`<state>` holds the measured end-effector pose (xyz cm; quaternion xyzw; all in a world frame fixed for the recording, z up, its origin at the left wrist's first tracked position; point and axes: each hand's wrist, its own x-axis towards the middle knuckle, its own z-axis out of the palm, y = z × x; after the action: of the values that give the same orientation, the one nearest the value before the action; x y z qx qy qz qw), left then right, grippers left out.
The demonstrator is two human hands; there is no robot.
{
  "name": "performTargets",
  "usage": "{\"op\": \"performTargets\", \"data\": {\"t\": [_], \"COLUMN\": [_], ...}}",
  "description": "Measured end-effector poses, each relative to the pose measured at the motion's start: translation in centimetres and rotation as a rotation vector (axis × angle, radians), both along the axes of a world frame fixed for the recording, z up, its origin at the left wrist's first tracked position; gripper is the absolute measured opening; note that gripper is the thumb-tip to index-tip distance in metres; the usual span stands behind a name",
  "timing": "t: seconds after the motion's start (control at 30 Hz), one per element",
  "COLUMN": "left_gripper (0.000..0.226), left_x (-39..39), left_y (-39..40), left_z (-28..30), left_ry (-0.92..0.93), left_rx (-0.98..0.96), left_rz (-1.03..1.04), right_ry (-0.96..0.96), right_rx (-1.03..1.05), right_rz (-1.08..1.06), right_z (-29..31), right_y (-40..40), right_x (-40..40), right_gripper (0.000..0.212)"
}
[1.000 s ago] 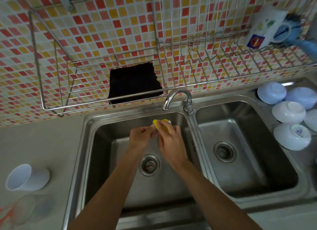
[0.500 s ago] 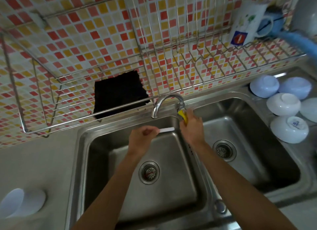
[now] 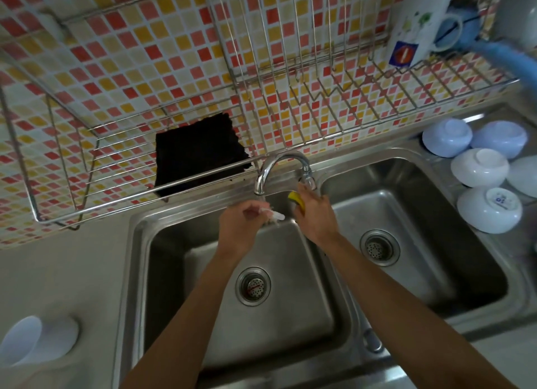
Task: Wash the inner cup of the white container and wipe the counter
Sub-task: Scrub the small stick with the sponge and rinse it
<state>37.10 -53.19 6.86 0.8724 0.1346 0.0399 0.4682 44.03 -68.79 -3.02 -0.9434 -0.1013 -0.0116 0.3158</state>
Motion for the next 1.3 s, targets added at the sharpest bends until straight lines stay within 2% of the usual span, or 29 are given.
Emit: {"op": "performTargets", "data": {"t": [0.3, 0.57, 0.73, 0.87, 1.0, 1.13, 1.2, 1.3], "left_gripper": [0.014, 0.013, 0.015, 0.015, 0.012, 0.015, 0.014, 0.012], "left_x": [-0.8, -0.3, -1.1, -1.4, -1.6, -2.4, -3.1, -4.1], "left_y": [1.1, 0.0, 1.5, 1.1, 1.6, 3.6, 4.6, 5.4], "left_z": [0.8, 1.1, 1.0, 1.3, 1.0, 0.0, -0.5, -1.4], "left_ry": [-0.095, -0.160, -0.155, -0.146, -0.179, -0.122, -0.105, -0.061], "left_rx": [0.033, 0.043, 0.101, 0.081, 0.114, 0.164, 0.168, 0.173], "left_rz": [-0.013, -0.054, -0.049, -0.110, -0.037, 0.076, 0.118, 0.143], "right_ry": [-0.053, 0.011, -0.022, -0.014, -0.007, -0.003, 0.082, 0.151], "right_rx": [-0.006, -0.024, -0.006, -0.006, 0.013, 0.204, 0.304, 0.335], "right_rz": [0.024, 0.036, 0.057, 0.082, 0.077, 0.018, 0.050, 0.124], "right_z": [0.7, 0.5, 0.9, 1.0, 1.3, 2.1, 2.9, 3.8], "right_y": [-0.4, -0.1, -0.5, -0.6, -0.4, 0.3, 0.9, 1.8], "right_x": [0.1, 0.2, 0.5, 0.7, 0.8, -1.3, -2.8, -4.6], "right_gripper": [0.052, 0.051, 0.049, 0.038, 0.037, 0.047, 0.047, 0.046]}}
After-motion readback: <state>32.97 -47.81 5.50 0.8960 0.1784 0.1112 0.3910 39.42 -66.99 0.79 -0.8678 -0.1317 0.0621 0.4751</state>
